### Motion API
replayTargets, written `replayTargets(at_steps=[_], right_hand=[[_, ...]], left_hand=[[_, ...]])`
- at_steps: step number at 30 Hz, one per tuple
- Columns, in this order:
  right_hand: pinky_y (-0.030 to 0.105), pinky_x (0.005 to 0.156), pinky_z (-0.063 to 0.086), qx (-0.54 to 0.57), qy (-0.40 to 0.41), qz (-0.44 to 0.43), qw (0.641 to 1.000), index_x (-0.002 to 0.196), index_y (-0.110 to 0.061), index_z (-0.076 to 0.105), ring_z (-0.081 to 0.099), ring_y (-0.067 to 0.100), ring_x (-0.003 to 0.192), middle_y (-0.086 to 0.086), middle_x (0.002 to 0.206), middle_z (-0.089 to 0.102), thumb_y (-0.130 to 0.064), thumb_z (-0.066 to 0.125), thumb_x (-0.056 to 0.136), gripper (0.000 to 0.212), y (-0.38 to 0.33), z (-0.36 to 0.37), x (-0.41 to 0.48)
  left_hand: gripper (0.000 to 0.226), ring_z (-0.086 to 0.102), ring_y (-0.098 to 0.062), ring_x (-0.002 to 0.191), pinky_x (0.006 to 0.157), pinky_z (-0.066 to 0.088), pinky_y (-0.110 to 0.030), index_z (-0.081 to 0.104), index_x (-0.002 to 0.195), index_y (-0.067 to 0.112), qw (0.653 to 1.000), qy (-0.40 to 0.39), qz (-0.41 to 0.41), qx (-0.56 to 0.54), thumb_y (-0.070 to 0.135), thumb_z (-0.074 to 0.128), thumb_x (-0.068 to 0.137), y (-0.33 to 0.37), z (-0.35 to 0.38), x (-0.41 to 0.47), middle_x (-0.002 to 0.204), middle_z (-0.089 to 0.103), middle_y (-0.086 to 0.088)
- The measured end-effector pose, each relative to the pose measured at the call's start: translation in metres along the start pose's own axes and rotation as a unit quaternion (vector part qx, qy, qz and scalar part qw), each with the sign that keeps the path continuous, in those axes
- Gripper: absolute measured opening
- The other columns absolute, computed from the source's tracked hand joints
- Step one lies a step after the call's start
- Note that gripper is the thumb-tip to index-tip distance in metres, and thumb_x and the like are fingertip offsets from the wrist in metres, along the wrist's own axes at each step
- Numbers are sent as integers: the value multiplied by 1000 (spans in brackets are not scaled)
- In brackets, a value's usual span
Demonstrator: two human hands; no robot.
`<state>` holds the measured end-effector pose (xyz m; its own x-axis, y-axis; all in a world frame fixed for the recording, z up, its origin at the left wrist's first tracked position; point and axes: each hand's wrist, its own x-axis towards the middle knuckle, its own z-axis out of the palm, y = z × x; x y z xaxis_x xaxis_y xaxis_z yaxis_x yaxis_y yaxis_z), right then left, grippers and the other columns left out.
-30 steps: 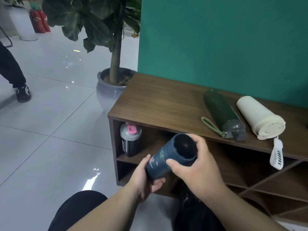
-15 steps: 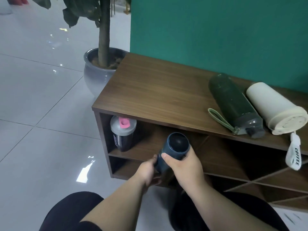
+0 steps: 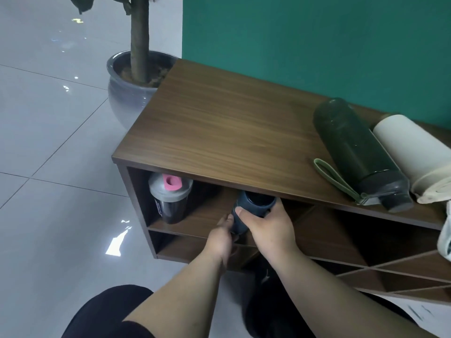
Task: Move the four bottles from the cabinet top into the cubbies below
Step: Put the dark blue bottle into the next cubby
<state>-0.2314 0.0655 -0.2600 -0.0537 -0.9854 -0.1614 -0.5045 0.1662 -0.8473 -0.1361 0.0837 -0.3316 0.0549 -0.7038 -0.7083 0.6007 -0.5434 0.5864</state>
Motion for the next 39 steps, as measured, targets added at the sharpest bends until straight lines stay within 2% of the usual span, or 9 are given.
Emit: replayTargets(at_steps=[4, 7, 15, 18, 21, 29, 33, 36, 39], right_hand=[[32, 92, 54, -6, 1, 10, 1000, 112, -27, 62, 71, 9, 99, -12, 103, 74, -44, 87, 61, 59, 6, 4, 9], [37, 95, 55, -9, 3, 16, 1000, 113, -26, 63, 71, 10, 98, -11, 103, 75, -48, 85, 59, 62, 8, 5, 11], [37, 95, 55, -4, -5, 19, 1000, 111, -23, 63, 71, 13, 99, -8, 104, 74, -48, 84, 62, 59, 6, 4, 17], [40, 96, 55, 21, -12, 25, 999, 114, -25, 62, 71, 14, 101, -8, 107, 74, -59, 78, 53, 72, 3, 4, 17], [43, 98, 55, 38, -22, 32, 999, 115, -25, 61, 71, 14, 102, -7, 109, 74, -61, 77, 53, 74, 3, 5, 18], [45, 99, 54, 43, -43, 43, 997, 98, -39, 56, 71, 14, 103, -9, 109, 74, -61, 76, 55, 52, 12, 2, 21], [44, 105, 51, 38, -74, 42, 996, 113, -45, 55, 68, 13, 111, -8, 125, 70, -44, 82, 69, 52, 13, -5, 12], [36, 115, 39, 53, -97, 59, 992, 152, -21, 36, 52, 18, 136, -3, 147, 49, -21, 78, 85, 79, 11, -15, -8], [30, 110, 42, 23, -131, 43, 990, 130, -32, 55, 61, 3, 118, -10, 137, 59, -18, 73, 89, 47, 8, -40, -43]], left_hand=[[48, 60, -23, 126, 111, 40, -45, 46, 149, 33, 1000, -3, -9, 3, 43, 44, 101, 2, 2, 4, 143, 59, 0], [55, 61, -23, 124, 115, 36, -53, 49, 147, 37, 1000, -7, -19, -10, 50, 52, 93, -1, 2, 10, 140, 63, 0], [53, 58, -26, 129, 115, 36, -54, 46, 149, 36, 1000, -18, -15, -9, 46, 51, 98, -2, 3, 15, 142, 60, -1], [50, 52, -28, 134, 108, 39, -45, 41, 152, 31, 1000, -15, -6, 13, 40, 46, 102, 0, 4, 11, 135, 57, 2], [52, 51, -28, 134, 115, 34, -48, 40, 152, 30, 1000, -12, 1, 22, 39, 48, 102, 0, 3, 11, 137, 56, 4], [53, 50, -27, 134, 99, 33, -43, 43, 151, 31, 998, -6, 5, 60, 45, 48, 101, 3, 4, -3, 142, 56, 2], [51, 50, -25, 133, 95, 34, -41, 46, 148, 31, 997, -8, 6, 73, 48, 46, 100, 5, 5, -13, 146, 55, 3], [52, 51, -22, 132, 89, 34, -39, 48, 146, 28, 997, -18, 6, 75, 47, 48, 98, 4, 4, -21, 147, 56, 2], [52, 61, -20, 119, 84, 43, -37, 59, 137, 23, 995, -9, 15, 95, 49, 53, 92, 0, 2, -29, 136, 66, -2]])
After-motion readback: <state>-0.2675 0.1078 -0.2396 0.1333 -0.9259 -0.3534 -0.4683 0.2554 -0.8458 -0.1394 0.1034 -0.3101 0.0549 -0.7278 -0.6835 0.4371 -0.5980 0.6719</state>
